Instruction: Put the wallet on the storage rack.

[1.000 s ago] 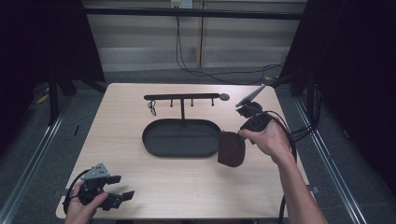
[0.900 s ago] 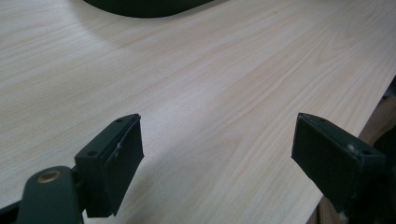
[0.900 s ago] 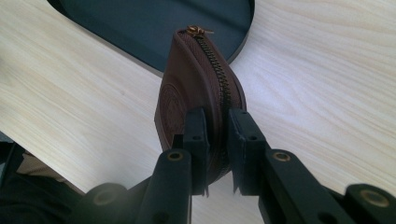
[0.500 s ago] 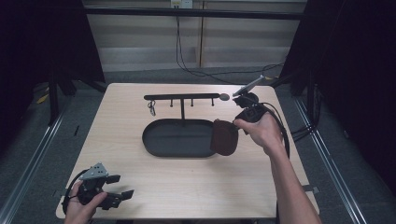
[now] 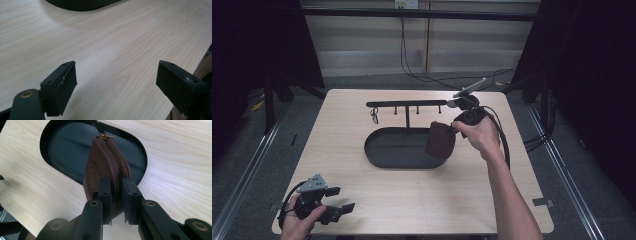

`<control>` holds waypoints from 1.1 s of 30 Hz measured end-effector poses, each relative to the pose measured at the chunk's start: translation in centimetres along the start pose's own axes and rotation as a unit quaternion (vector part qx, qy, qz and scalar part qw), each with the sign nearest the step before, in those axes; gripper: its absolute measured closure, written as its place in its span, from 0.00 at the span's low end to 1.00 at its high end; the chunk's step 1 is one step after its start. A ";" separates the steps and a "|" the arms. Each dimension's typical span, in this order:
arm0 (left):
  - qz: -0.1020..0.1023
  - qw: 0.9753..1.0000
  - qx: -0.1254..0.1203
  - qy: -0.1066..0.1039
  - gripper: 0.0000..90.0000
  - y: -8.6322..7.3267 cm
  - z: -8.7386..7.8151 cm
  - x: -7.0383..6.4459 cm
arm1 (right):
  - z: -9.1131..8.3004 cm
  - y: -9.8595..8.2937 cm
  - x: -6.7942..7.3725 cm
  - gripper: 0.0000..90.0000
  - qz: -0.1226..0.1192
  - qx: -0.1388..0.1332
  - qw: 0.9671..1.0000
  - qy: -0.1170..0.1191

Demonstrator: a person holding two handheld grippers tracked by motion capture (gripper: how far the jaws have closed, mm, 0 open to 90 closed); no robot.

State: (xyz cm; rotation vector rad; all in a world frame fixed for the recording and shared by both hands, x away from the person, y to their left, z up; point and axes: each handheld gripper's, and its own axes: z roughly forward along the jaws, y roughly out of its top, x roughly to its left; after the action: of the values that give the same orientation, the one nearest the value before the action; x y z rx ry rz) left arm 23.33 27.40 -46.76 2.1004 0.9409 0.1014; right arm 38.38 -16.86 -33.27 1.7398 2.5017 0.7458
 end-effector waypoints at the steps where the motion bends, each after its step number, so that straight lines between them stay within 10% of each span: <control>1: 0.000 1.000 -0.001 0.001 0.19 0.0 0.0 0.0 | 0.1 0.1 0.0 0.88 0.005 0.002 1.000 0.000; 33: 0.001 1.000 -0.003 0.006 0.18 0.0 -0.3 0.2 | 5.5 0.2 -2.5 0.88 0.085 -0.040 0.993 0.065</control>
State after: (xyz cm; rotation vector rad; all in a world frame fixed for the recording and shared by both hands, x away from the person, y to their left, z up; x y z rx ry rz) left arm 23.39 27.70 -46.62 2.0974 0.9449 0.1170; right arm 41.01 -16.91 -38.74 1.9559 2.3838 0.9850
